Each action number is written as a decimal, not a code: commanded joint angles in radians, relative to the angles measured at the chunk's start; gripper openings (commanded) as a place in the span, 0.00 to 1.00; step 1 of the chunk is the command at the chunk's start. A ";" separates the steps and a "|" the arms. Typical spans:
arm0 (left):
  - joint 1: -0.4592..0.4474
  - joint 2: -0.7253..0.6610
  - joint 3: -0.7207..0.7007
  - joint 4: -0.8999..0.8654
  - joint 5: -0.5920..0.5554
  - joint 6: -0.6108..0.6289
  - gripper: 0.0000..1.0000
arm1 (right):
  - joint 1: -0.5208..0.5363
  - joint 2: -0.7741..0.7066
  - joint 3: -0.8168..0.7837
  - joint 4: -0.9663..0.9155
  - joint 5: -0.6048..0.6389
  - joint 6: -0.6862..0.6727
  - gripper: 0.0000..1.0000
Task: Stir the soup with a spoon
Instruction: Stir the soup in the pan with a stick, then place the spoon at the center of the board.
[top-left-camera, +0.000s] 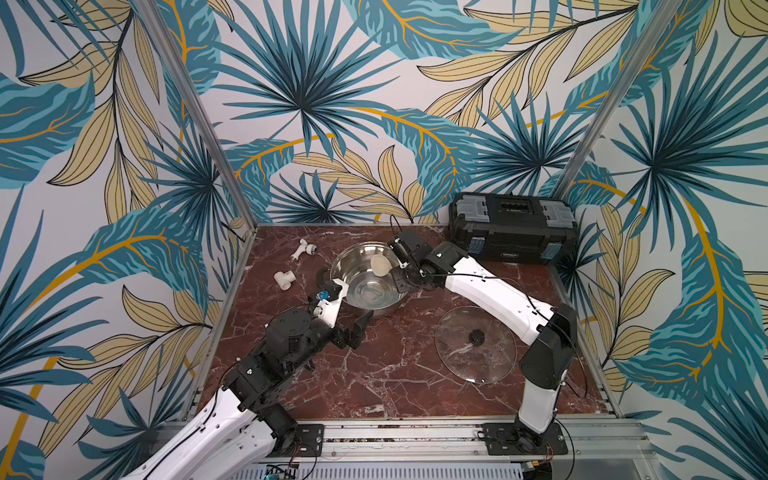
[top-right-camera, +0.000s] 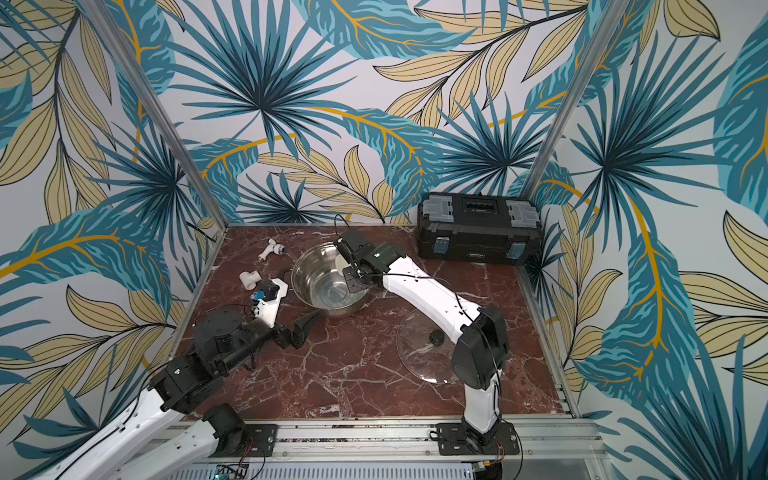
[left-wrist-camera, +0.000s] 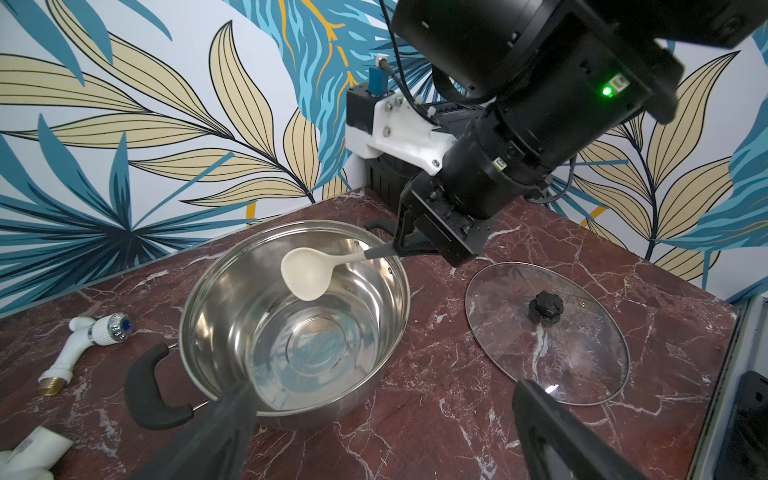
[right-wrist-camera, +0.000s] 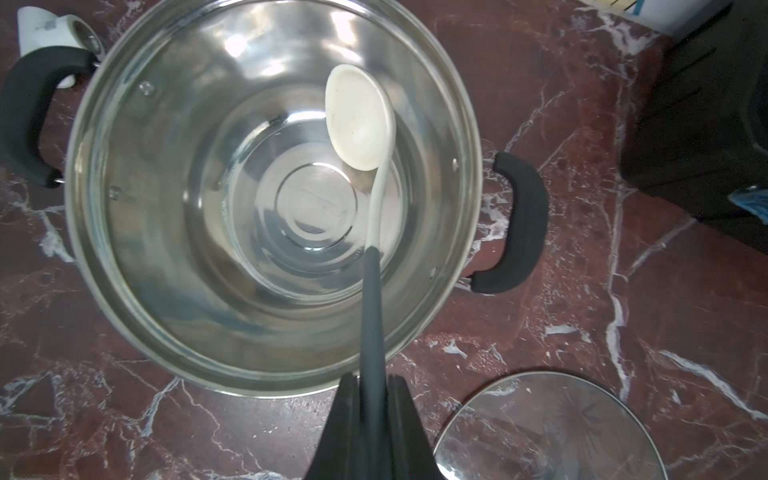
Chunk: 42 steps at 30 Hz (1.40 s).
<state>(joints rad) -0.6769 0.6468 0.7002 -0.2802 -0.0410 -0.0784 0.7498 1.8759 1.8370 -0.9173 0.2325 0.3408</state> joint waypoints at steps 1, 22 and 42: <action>0.004 -0.024 0.012 -0.029 -0.007 0.000 1.00 | 0.001 -0.061 -0.042 0.053 -0.042 0.012 0.00; 0.004 -0.035 0.127 -0.046 -0.002 -0.076 1.00 | -0.001 -0.612 -0.515 0.212 -0.583 0.033 0.00; 0.004 -0.082 0.113 -0.030 0.008 -0.156 1.00 | 0.094 -0.255 -0.843 0.933 -0.904 0.402 0.00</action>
<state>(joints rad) -0.6769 0.5812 0.8497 -0.3283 -0.0223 -0.2134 0.8402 1.6188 1.0061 -0.1623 -0.6365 0.6819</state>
